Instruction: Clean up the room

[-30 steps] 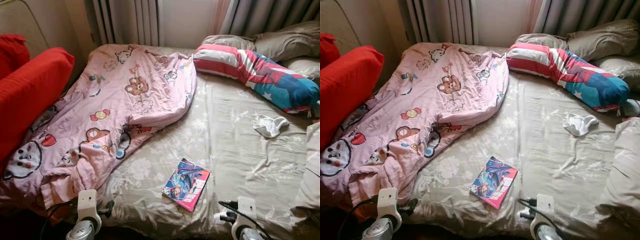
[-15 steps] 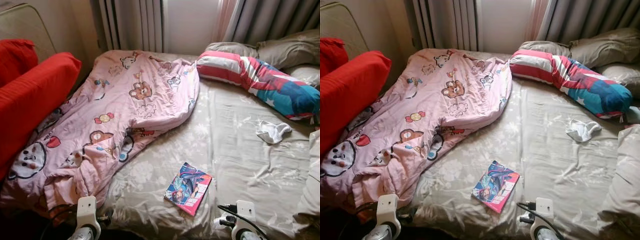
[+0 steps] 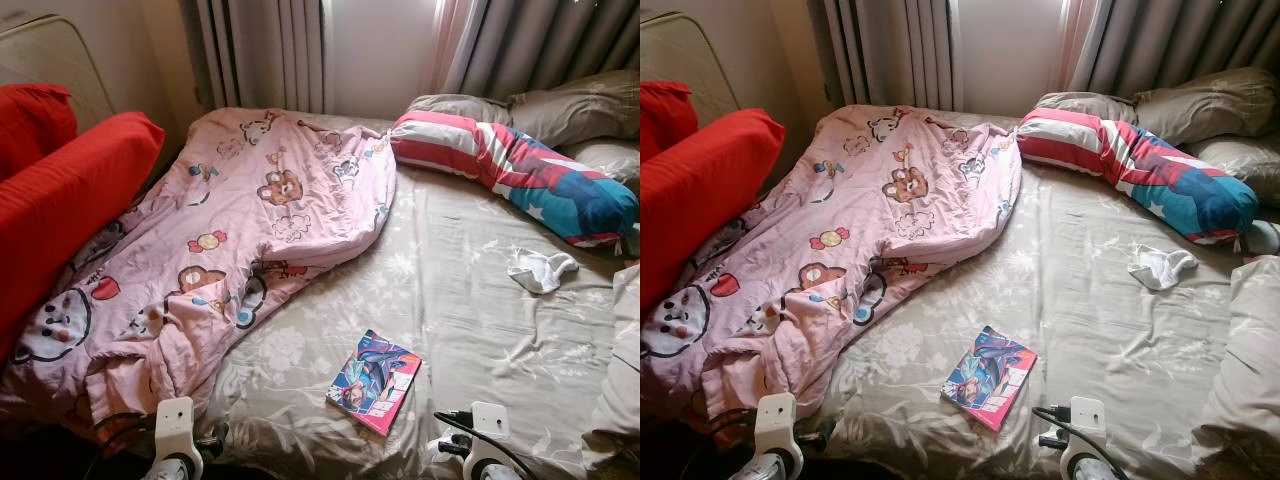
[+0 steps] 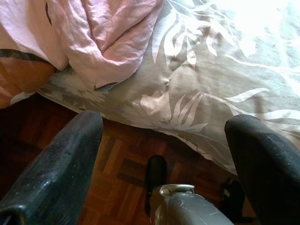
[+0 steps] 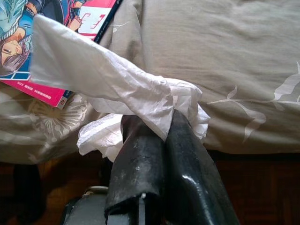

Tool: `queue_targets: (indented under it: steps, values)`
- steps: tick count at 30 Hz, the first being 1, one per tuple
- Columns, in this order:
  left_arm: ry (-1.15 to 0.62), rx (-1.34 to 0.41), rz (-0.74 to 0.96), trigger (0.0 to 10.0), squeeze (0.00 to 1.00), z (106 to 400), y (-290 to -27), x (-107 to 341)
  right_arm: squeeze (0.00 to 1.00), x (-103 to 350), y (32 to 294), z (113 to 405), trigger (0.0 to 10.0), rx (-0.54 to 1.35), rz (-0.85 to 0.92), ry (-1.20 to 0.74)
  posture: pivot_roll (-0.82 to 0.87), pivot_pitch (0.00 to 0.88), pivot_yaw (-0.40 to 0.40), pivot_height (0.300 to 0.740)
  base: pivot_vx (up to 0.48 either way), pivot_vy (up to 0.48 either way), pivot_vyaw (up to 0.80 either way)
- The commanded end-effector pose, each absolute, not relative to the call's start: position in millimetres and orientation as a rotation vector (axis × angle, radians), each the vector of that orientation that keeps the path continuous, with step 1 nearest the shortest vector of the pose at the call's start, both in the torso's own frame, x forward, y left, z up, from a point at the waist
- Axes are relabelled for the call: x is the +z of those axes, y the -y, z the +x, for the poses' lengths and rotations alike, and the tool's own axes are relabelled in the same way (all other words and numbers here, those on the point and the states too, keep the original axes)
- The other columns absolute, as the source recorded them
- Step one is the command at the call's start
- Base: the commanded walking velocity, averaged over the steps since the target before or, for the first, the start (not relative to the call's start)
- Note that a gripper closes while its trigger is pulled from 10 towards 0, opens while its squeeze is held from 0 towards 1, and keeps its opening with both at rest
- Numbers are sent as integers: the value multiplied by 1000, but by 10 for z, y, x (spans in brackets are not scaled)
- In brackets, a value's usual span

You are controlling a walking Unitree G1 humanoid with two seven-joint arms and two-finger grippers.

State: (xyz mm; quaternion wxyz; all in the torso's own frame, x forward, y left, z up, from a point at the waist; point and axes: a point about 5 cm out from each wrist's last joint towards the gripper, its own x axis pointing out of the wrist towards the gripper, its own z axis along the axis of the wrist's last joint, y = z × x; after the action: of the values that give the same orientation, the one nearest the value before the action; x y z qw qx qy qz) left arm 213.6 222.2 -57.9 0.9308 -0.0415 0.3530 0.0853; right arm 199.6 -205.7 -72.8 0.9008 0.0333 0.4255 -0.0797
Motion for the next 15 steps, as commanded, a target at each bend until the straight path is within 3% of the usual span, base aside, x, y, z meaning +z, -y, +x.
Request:
queue_targets:
  steps: [1,15]
  values:
    - [-769,182,-82,10000,0,2040,-2223,-642,0,-742,2066,1972,10000,-169,71,-897,158,32,-42,740,0,0,0]
    - [-769,199,-90,10000,0,2013,-2261,-647,0,-739,2064,1984,10000,-173,70,-904,162,57,-39,740,0,0,0]
